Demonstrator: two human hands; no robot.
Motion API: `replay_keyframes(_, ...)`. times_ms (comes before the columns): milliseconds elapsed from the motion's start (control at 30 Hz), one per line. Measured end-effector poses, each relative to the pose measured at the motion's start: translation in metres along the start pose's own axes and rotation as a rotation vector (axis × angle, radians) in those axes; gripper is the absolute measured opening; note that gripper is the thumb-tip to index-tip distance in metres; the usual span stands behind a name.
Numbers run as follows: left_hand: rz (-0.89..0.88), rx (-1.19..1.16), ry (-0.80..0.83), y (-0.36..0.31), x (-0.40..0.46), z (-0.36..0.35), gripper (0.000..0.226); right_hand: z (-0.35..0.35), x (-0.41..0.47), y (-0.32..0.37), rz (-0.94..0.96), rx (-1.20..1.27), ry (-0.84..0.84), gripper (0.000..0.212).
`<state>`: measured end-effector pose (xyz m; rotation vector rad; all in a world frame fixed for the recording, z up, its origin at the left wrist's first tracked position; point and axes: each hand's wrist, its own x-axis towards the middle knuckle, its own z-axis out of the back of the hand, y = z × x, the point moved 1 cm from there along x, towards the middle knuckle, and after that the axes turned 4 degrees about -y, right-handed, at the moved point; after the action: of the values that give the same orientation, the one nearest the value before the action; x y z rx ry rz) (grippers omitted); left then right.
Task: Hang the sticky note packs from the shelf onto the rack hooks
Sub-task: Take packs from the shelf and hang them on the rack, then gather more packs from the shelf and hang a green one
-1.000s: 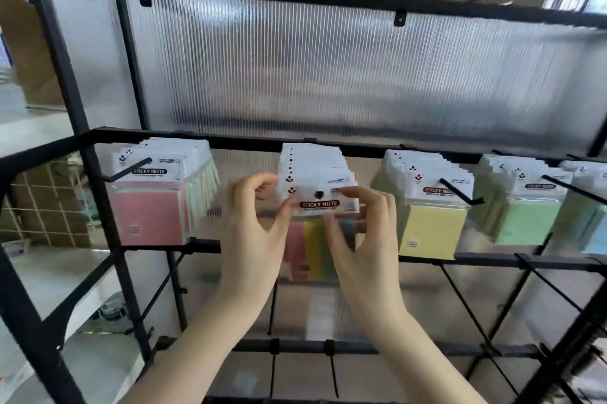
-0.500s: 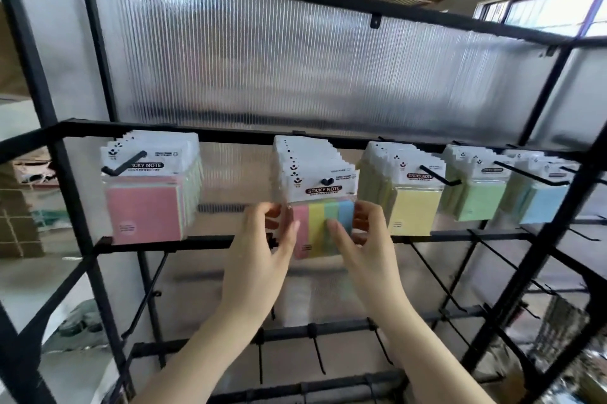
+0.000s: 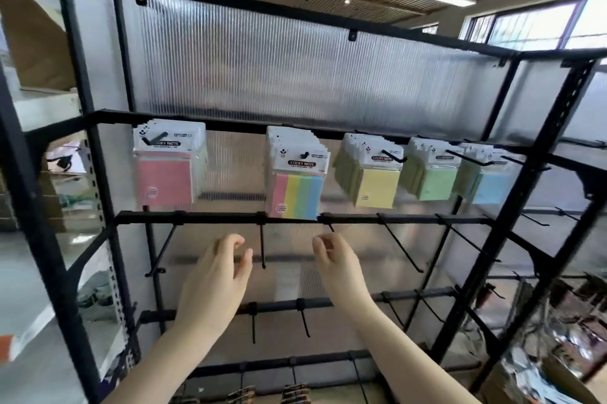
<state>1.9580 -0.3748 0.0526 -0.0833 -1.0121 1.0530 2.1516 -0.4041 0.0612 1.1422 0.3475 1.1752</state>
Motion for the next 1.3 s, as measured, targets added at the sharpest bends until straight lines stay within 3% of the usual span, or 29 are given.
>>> replay_keyframes(267, 0.142, 0.128, 0.102, 0.02, -0.075, 0.057, 0.03, -0.039, -0.066, 0.047, 0.194, -0.044, 0.144, 0.021)
replay_keyframes(700, 0.407, 0.33, -0.021, 0.154, -0.129, 0.207, 0.024, -0.216, -0.157, 0.148, 0.534, -0.155, 0.566, 0.021)
replay_keyframes(933, 0.478, 0.394, 0.097, 0.271, -0.131, 0.296, 0.027, -0.349, -0.176, 0.196, 0.522, -0.377, 0.774, 0.025)
replay_keyframes(1300, 0.546, 0.473, 0.121, 0.396, -0.147, 0.402, 0.025, -0.491, -0.199, 0.254, 0.44, -0.393, 0.826, 0.024)
